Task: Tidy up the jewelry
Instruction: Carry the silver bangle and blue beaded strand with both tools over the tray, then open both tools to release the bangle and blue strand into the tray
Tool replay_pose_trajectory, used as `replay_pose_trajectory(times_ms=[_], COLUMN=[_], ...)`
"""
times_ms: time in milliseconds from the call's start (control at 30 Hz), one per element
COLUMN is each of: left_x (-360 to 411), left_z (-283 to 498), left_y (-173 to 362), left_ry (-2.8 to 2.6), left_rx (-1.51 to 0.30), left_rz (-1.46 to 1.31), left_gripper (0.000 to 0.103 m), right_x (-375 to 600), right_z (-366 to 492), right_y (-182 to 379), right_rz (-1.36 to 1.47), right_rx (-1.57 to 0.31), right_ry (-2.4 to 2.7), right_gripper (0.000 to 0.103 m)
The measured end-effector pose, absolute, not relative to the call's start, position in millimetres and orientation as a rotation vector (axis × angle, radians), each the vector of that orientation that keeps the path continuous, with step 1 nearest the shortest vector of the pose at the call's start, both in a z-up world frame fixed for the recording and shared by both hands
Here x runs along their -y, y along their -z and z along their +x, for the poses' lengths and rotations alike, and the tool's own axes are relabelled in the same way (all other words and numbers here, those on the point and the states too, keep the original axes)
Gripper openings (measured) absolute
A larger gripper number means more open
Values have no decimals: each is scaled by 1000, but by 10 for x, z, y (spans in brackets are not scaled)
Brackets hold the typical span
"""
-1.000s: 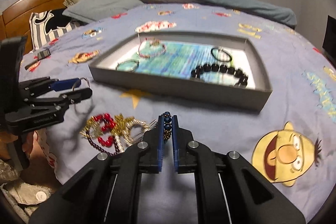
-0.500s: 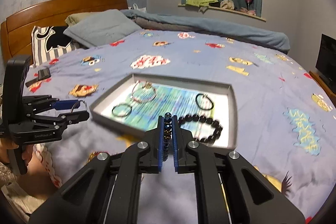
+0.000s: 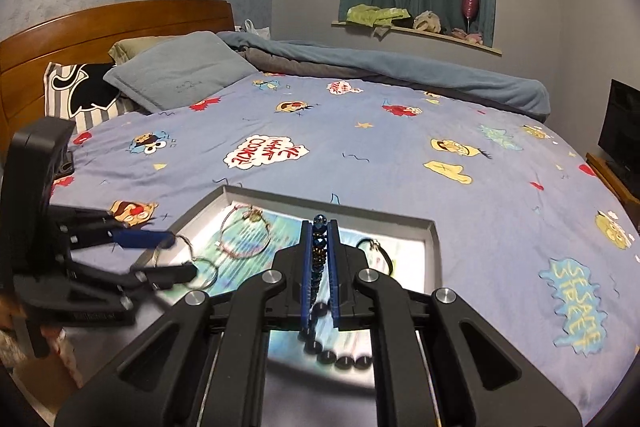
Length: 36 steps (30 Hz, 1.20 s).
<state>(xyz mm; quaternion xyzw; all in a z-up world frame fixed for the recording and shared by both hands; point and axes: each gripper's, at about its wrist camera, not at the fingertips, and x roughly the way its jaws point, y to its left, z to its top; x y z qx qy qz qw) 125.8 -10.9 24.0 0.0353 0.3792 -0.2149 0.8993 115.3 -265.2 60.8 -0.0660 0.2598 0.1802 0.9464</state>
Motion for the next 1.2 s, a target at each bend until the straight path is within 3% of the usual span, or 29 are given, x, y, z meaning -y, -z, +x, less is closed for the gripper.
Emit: replay_pose_trajectory(times_ms=[567, 1200], left_x=[377, 596], left_z=[1897, 2021], left_y=[207, 239], left_ry=[443, 409], left_rx=[-982, -964], left_rz=[11, 128], left_gripper=[48, 48], right_x=[2376, 2527], right_z=[2189, 2411], right_y=[-131, 17], right_rz=[-138, -84], right_rx=[-783, -888], right_ry=[-407, -361], right_gripper=[7, 7])
